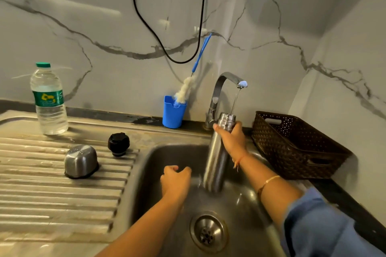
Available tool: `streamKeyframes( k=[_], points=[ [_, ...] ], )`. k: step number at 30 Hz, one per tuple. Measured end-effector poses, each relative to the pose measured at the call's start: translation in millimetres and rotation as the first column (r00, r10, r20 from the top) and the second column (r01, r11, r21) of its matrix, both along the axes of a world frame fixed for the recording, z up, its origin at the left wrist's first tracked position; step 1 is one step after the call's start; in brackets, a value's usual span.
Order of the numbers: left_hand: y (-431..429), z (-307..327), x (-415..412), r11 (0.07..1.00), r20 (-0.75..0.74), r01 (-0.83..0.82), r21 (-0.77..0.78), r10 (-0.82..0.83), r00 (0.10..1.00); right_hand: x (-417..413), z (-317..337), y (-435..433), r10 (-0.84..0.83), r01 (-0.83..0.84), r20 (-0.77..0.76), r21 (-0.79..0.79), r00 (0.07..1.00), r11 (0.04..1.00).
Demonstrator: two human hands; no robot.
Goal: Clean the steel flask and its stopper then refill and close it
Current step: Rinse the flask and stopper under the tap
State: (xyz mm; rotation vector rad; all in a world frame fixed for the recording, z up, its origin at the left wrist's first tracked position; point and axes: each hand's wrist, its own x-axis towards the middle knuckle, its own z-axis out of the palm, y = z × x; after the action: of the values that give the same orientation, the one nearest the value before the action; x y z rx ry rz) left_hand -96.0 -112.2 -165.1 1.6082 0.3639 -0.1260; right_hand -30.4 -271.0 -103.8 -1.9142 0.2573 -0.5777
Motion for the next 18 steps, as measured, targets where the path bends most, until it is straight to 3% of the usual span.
streamKeyframes(
  k=[3,6,7,10,11,15,18],
  points=[
    [2.6,2.7,-0.4,0.996,0.052,0.002,0.088,-0.007,0.999,-3.1,3.7,-0.1,-0.022,0.025,0.099,-0.031,0.995,0.999],
    [1.2,4.0,-0.5,0.992,0.076,0.009,0.122,-0.018,0.997,-10.7,22.9,-2.6,-0.098,0.065,0.306,0.116,0.947,0.991],
    [0.8,3.6,-0.7,0.992,0.078,0.012,0.129,-0.022,0.997,-12.9,21.9,-3.5,-0.09,0.053,0.293,0.133,0.952,0.99],
    [1.9,1.8,-1.1,0.993,0.074,0.006,0.118,-0.015,0.997,-19.0,-4.4,0.1,-0.014,0.015,-0.018,0.096,1.0,0.995],
    [2.9,2.0,-1.1,0.993,0.077,-0.001,0.12,-0.008,0.997,-21.8,-12.4,1.2,-0.019,0.024,-0.05,0.091,0.999,0.996],
    [3.4,3.2,-1.1,0.996,0.057,0.011,0.094,-0.017,0.998,-27.8,-2.1,1.3,-0.07,0.046,0.133,0.173,0.989,0.984],
    [2.5,3.6,-4.8,0.994,-0.094,0.035,-0.108,-0.045,0.995,-25.9,2.2,-2.9,-0.109,0.086,0.057,0.318,0.992,0.944]
  ],
)
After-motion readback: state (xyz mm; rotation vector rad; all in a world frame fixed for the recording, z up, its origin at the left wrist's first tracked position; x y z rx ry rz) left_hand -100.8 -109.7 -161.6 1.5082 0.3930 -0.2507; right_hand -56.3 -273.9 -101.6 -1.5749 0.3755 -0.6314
